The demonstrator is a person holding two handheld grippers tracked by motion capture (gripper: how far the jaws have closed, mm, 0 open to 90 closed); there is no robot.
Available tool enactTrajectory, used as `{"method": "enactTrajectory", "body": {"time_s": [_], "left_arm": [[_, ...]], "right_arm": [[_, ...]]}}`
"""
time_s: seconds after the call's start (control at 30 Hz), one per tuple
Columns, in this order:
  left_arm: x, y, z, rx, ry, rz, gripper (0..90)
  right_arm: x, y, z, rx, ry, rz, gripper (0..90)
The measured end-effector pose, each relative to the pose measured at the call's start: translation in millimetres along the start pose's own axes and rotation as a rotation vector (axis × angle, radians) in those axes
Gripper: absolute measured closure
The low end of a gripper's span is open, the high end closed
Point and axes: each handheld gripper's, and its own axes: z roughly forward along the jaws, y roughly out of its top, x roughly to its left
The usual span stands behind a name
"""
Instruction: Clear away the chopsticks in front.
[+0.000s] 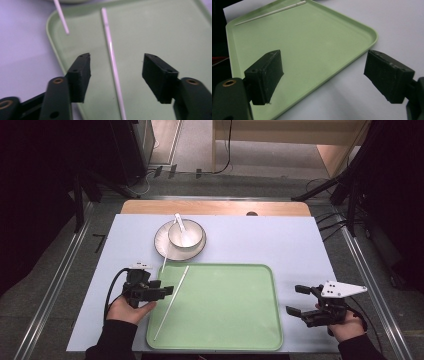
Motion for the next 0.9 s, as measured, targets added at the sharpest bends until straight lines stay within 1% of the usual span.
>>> {"method": "enactTrajectory", "body": {"time_s": [0.03,0.1,0.17,0.2,0.23,0.3,0.33,0.4,0.5,0.6,0.63,0.7,0.8,0.9], "left_arm": [[0.5,2.8,-3.2,-0.017,-0.009,0.0,37.5],[1.8,9.1,-8.1,-0.041,-0.017,0.018,35.7],[4.7,16.7,-10.7,-0.04,-0.017,0.038,34.0],[6.3,19.4,-11.2,-0.034,-0.019,0.039,32.8],[9.1,23.5,-11.7,-0.028,-0.024,0.034,32.0],[14.5,30.3,-12.4,-0.022,-0.047,0.018,30.5],[17.0,33.6,-13.0,-0.018,-0.05,0.008,29.9],[21.6,39.5,-13.8,-0.013,-0.052,0.0,29.8],[29.7,49.5,-15.2,-0.03,-0.058,-0.016,29.2],[38.3,59.2,-14.6,-0.047,-0.026,0.003,29.0],[40.3,61.5,-14.0,-0.05,-0.022,0.006,29.2],[46.0,68.4,-11.7,-0.044,-0.016,0.009,29.8],[51.0,76.4,-7.4,-0.034,-0.012,0.019,31.4],[56.4,83.9,-2.1,-0.025,0.0,0.01,32.2]], "right_arm": [[0.0,0.0,0.0,0.0,0.0,0.0,16.2],[-0.3,-0.2,-0.2,-0.002,0.001,0.002,16.2],[-0.7,-0.4,-0.1,-0.001,-0.002,0.001,16.2],[-0.6,-0.5,-0.2,-0.002,-0.001,0.001,16.2],[-0.6,-0.6,-0.3,-0.002,0.0,0.001,16.1],[-0.9,-0.8,-0.7,-0.004,-0.001,-0.003,16.1],[-1.0,-0.8,-1.5,-0.005,-0.005,-0.001,16.2],[-1.0,-0.8,-1.7,-0.005,-0.006,0.0,16.1],[-1.2,-0.9,-1.7,-0.006,-0.006,0.002,16.2],[-1.4,-0.7,-1.0,-0.007,-0.007,-0.001,16.2],[-1.3,-0.7,-0.9,-0.007,-0.007,-0.001,16.2],[-1.3,-0.7,-0.8,-0.008,-0.005,-0.001,16.1],[-1.3,-0.8,-1.0,-0.006,-0.006,0.002,16.2],[-1.3,-0.8,-1.0,-0.005,-0.005,0.004,16.2]]}}
